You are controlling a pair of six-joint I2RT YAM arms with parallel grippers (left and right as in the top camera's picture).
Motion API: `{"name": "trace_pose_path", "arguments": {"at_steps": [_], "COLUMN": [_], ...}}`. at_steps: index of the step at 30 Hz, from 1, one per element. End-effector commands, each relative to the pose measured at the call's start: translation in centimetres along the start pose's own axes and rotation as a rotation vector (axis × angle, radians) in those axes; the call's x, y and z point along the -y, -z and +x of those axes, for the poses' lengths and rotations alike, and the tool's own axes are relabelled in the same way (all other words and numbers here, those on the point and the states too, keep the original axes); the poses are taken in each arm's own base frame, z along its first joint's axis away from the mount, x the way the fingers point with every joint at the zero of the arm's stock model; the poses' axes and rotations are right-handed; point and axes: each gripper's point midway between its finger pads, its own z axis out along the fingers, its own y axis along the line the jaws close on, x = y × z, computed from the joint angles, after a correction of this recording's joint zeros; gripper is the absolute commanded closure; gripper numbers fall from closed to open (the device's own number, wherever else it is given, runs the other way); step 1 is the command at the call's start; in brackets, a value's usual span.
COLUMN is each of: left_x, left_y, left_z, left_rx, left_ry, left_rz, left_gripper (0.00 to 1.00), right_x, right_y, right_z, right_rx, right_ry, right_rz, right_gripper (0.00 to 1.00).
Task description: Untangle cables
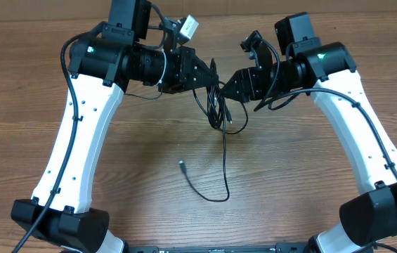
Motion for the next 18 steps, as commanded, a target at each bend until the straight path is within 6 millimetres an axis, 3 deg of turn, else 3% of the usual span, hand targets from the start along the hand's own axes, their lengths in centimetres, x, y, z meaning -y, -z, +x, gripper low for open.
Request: {"name": "trace_pose_path", "arguments": {"at_steps": [1,11,18], "left_x": [2.5,3.5,3.7], "left_y": [1.4,1.5,1.5], "left_z": [0.2,0.3,0.4], "left_rx": [0.023,0.01,0.004], "left_ry": [-0.068,-0.081,-0.079], "left_rz": [0.052,0.111,0.123], "left_gripper": [0.96,0.96,0.96], "right_x": [-1.6,-2.7,-2.7], "right_y": [0.3,-0.5,-1.8], "right_z": [-0.1,-0.3,0.0], "right_rx": [0.011,0.009,-0.024], "right_ry": [0.09,0.105,0.093], "right_rz": [-0.082,-0.147,-0.175], "right_gripper": [0.45,0.46,0.64]}}
